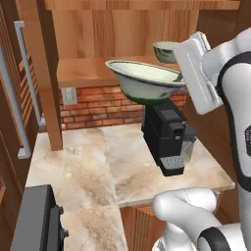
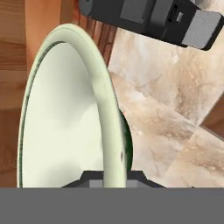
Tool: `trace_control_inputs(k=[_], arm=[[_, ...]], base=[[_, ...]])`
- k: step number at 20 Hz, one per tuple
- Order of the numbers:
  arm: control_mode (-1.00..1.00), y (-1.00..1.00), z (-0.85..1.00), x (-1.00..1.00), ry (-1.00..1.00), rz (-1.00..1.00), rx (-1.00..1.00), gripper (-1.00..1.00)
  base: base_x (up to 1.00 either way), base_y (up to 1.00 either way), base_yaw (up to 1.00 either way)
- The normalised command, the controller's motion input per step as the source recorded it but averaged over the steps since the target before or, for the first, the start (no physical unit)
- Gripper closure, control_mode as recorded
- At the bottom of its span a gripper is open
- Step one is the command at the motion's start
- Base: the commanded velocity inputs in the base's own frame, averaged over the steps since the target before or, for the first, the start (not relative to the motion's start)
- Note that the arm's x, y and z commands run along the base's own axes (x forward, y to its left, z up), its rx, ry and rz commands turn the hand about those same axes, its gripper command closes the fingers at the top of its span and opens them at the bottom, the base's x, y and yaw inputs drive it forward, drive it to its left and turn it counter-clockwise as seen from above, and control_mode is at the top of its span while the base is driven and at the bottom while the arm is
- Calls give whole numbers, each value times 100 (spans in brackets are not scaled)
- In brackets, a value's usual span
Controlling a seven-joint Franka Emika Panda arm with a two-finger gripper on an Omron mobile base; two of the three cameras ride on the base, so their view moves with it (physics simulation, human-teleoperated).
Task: Take the smaller bowl and place it next to the appetizer plate on the dining counter , and place the larger bowl next to the plate with cooked food.
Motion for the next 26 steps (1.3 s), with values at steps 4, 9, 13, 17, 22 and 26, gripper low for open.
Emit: trace_control_inputs(k=[4,9,13,17,22,26], arm=[[-100,-22,0,-100,13,-11,0,100],[100,-28,-4,-80,10,-12,0,100],[100,0,0,0,0,0,0,100],[100,0,0,0,0,0,0,100],[100,0,0,0,0,0,0,100],[100,0,0,0,0,0,0,100]], base=[[0,0,0],[-20,-12,-3],[-100,-63,-13],[-100,-52,-12],[-100,-79,-8],[-100,-95,-10]])
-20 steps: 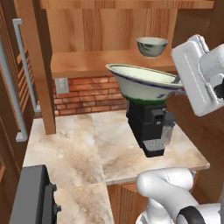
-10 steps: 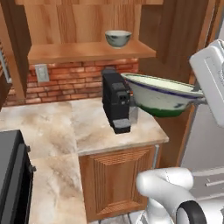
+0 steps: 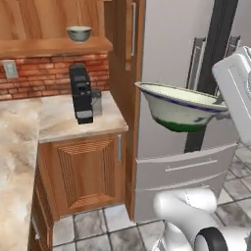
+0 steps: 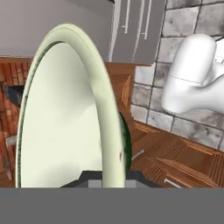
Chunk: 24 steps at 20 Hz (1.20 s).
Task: Take the smaller bowl and place it next to the appetizer plate on the dining counter , and place the larger bowl next to the plate with cooked food.
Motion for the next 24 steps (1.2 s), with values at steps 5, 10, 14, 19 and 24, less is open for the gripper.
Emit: trace_control_inputs(k=[5,10,14,19,24], arm=[[100,0,0,0,0,0,0,100],[100,0,0,0,0,0,0,100],[100,0,0,0,0,0,0,100],[100,0,0,0,0,0,0,100],[100,0,0,0,0,0,0,100]], base=[[-93,-100,-19],[-68,-97,-31],[-38,-74,-48],[-8,-56,-51],[0,-30,-46]])
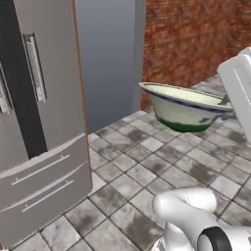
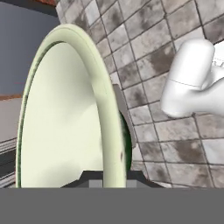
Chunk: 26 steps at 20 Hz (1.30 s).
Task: Take the smaller bowl and place it next to the appetizer plate on the dining counter , and place the larger bowl next to the plate with cooked food.
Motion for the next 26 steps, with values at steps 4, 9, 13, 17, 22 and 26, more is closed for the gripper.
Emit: trace_control_inputs(k=[4,9,13,17,22,26], arm=[[100,0,0,0,0,0,0,100],[100,0,0,0,0,0,0,100],[100,0,0,0,0,0,0,100],[100,0,0,0,0,0,0,100],[100,0,0,0,0,0,0,100],[100,0,0,0,0,0,0,100]], base=[[1,-19,-47],[6,-21,-50],[56,-25,-45],[72,-21,-45],[87,0,-49],[100,1,-48]])
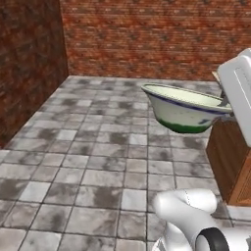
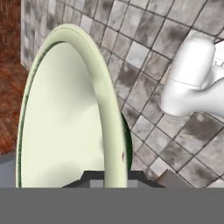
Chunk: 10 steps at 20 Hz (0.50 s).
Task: Take the smaller bowl and place it next to the appetizer plate on the dining counter , and place the larger bowl next to the plate with cooked food.
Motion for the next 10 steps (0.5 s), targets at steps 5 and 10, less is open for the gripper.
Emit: trace_control_inputs(k=[5,10], arm=[[100,0,0,0,0,0,0,100],[100,0,0,0,0,0,0,100]], base=[[100,7,-49],[100,12,-56]])
